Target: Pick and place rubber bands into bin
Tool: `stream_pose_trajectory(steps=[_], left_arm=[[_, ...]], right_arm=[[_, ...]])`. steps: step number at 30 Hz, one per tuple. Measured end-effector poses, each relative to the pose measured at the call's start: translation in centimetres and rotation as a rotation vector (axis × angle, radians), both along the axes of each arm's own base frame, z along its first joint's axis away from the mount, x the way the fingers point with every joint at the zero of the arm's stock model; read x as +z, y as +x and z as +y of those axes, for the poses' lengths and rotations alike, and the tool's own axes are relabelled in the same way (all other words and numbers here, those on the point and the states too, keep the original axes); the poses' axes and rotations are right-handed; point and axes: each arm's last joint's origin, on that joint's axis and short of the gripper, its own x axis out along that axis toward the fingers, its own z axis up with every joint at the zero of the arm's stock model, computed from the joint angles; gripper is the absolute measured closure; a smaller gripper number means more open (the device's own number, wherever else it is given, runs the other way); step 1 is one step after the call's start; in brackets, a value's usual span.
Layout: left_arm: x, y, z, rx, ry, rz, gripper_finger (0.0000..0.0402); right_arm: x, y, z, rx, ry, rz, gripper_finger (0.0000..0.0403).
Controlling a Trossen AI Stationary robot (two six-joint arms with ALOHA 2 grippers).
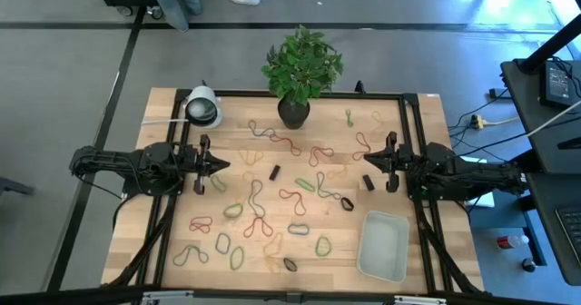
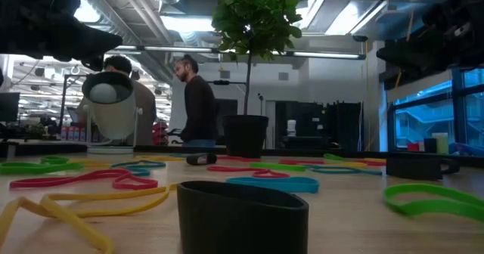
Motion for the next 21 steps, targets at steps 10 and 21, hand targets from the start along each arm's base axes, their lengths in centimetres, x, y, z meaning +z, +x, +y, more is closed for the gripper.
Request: stream_pose_trajectory(steps=[10, 21], left_arm=[[0.0, 0.0, 0.0, 0.000, 0.000, 0.000, 0.0398], [0.0, 0.0, 0.0, 0.000, 0.000, 0.000, 0.0398]], right_arm=[[1.4, -0.2, -0.1, -0.042, 0.021, -0.149, 0.0400], [3.6, -0.7, -0.3, -0.128, -0.054, -0.283, 0.0402]])
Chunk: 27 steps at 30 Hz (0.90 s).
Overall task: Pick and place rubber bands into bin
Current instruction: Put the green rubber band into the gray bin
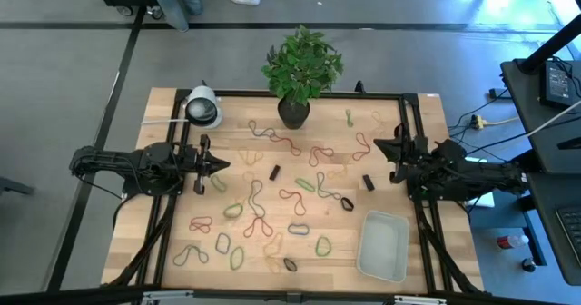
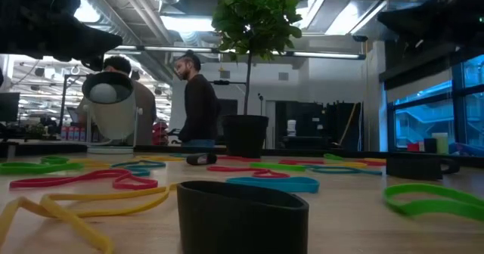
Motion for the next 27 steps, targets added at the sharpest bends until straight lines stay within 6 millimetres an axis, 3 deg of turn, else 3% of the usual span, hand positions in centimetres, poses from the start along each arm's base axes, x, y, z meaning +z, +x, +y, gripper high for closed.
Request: stream_pose_trajectory(steps=[4, 9, 15, 20, 27], left_arm=[[0.0, 0.0, 0.0, 0.000, 0.000, 0.000, 0.0398], [0.0, 0.0, 0.0, 0.000, 0.000, 0.000, 0.0398], [0.0, 0.0, 0.0, 0.000, 0.000, 0.000, 0.0398], [0.0, 0.0, 0.0, 0.000, 0.000, -0.001, 0.0398], [0.0, 0.0, 0.0, 0.000, 0.000, -0.001, 0.0398]], right_arm=[[2.3, -0.1, -0.4, -0.137, -0.099, 0.020, 0.0402], [6.7, 0.4, -1.0, -0.258, -0.157, 0.043, 0.0403], [12.2, 3.2, -2.2, -0.311, -0.127, 0.126, 0.0403], [14.5, 7.0, -4.3, -0.406, 0.041, 0.367, 0.0403], [14.6, 11.2, -9.6, -0.633, 0.472, 0.682, 0.0403]])
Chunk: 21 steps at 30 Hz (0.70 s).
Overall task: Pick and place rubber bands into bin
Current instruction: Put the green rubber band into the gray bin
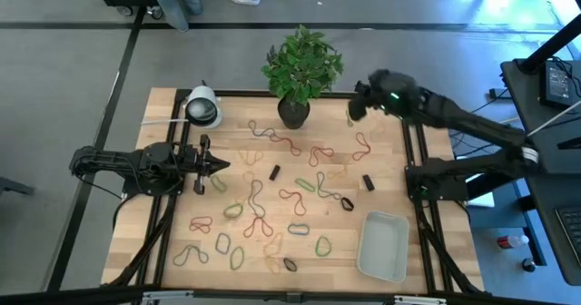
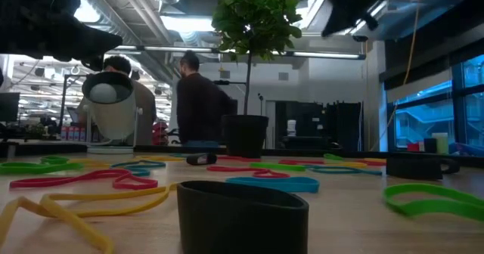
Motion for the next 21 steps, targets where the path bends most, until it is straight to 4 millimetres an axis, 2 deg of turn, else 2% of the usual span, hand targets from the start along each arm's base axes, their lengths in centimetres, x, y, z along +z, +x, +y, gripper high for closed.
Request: stream_pose_trajectory(steps=[5, 11, 14, 21], left_arm=[[0.0, 0.0, 0.0, 0.000, 0.000, 0.000, 0.0398], [0.0, 0.0, 0.0, 0.000, 0.000, 0.000, 0.0398], [0.0, 0.0, 0.0, 0.000, 0.000, 0.000, 0.0398], [0.0, 0.0, 0.0, 0.000, 0.000, 0.000, 0.0398]], right_arm=[[-1.9, 1.9, -4.2, -0.159, 0.274, 0.131, 0.0393], [-7.3, 2.9, -8.6, -0.263, 0.572, 0.232, 0.0341], [-10.4, 3.5, -10.1, -0.289, 0.669, 0.283, 0.0311], [-15.6, 5.0, -11.9, -0.325, 0.749, 0.383, 0.0247]])
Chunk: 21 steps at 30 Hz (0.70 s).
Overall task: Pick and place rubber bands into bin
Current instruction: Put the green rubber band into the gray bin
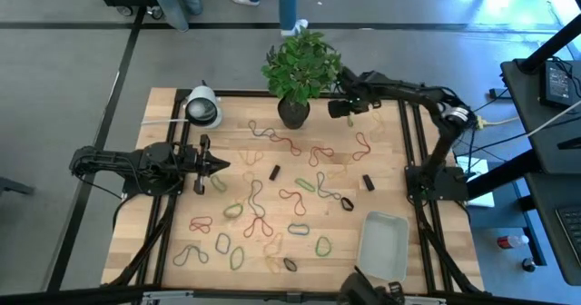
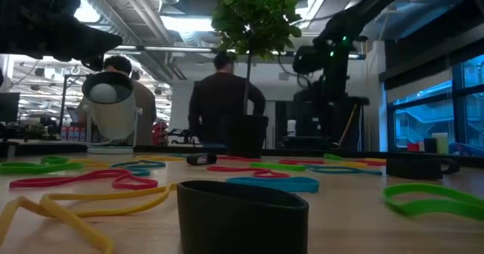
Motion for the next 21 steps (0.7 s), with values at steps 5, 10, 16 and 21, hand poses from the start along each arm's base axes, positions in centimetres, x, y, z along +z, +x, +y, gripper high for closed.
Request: stream_pose_trajectory(steps=[5, 10, 16, 21], left_arm=[[0.0, 0.0, 0.0, 0.000, 0.000, 0.000, 0.0398], [0.0, 0.0, 0.0, 0.000, 0.000, 0.000, 0.0398], [0.0, 0.0, 0.0, 0.000, 0.000, 0.000, 0.0398], [0.0, 0.0, 0.0, 0.000, 0.000, 0.000, 0.0398]], right_arm=[[-3.2, 0.6, -1.0, -0.011, 0.042, 0.043, 0.0223], [-5.3, 0.6, -1.7, -0.030, 0.074, 0.081, 0.0228], [-5.7, 0.6, -1.9, -0.031, 0.061, 0.093, 0.0282], [-5.7, 0.4, -1.9, -0.035, 0.075, 0.110, 0.0383]])
